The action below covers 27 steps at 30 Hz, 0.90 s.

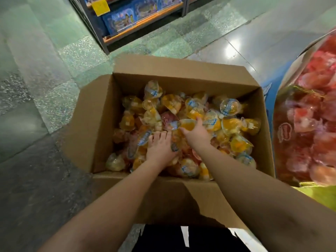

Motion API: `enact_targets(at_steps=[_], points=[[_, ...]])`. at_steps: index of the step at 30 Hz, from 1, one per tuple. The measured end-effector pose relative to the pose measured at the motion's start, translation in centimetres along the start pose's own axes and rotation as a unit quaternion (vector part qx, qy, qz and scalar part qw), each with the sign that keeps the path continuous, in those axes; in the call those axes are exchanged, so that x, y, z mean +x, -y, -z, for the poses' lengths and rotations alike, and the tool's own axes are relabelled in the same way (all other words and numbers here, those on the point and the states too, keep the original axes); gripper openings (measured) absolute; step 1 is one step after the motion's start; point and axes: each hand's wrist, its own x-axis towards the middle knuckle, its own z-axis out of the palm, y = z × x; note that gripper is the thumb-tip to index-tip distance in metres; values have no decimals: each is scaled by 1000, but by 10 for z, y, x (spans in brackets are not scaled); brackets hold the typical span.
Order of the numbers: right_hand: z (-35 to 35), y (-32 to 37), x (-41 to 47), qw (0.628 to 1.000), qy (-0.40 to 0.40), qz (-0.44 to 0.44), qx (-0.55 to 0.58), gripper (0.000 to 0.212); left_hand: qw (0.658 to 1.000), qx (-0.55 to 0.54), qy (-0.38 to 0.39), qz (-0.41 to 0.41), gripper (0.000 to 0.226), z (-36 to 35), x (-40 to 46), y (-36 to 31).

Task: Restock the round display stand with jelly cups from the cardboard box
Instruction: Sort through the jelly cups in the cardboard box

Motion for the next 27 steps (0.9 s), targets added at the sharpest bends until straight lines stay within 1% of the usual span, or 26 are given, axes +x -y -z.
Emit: enact_targets(at_steps=[3,8,13,15,17,18,19,21,25,26,27], points=[[-9,-2,3,999,-30,-4,30,85,1000,-9,-10,-12,82,-7,5,2],[-15,-4,3,997,-46,-6,58,82,998,-56,-25,-9,65,-13,5,0],[-9,-4,-2,996,-38,-15,76,82,990,-132,-47,23,40,-2,1,-4],[-2,-7,-10,993,-49,-18,102,79,987,-149,-54,18,34,4,-1,-2],[8,-11,-23,988,-54,-20,146,78,974,-209,-82,28,32,10,-6,0],[15,-15,-32,984,-52,-21,171,79,958,-269,-92,43,32,15,-9,1],[22,-19,-41,979,-49,-21,196,80,931,-348,-94,55,32,24,-15,0],[39,-32,-61,967,-45,-13,249,85,864,-495,-60,67,32,45,-29,-7],[78,-66,-107,934,-18,4,356,94,769,-634,43,72,31,85,-64,-39],[90,-79,-123,924,-20,10,382,92,754,-649,73,71,33,91,-73,-53],[99,-90,-137,913,-21,18,408,88,747,-653,97,72,36,96,-81,-67]])
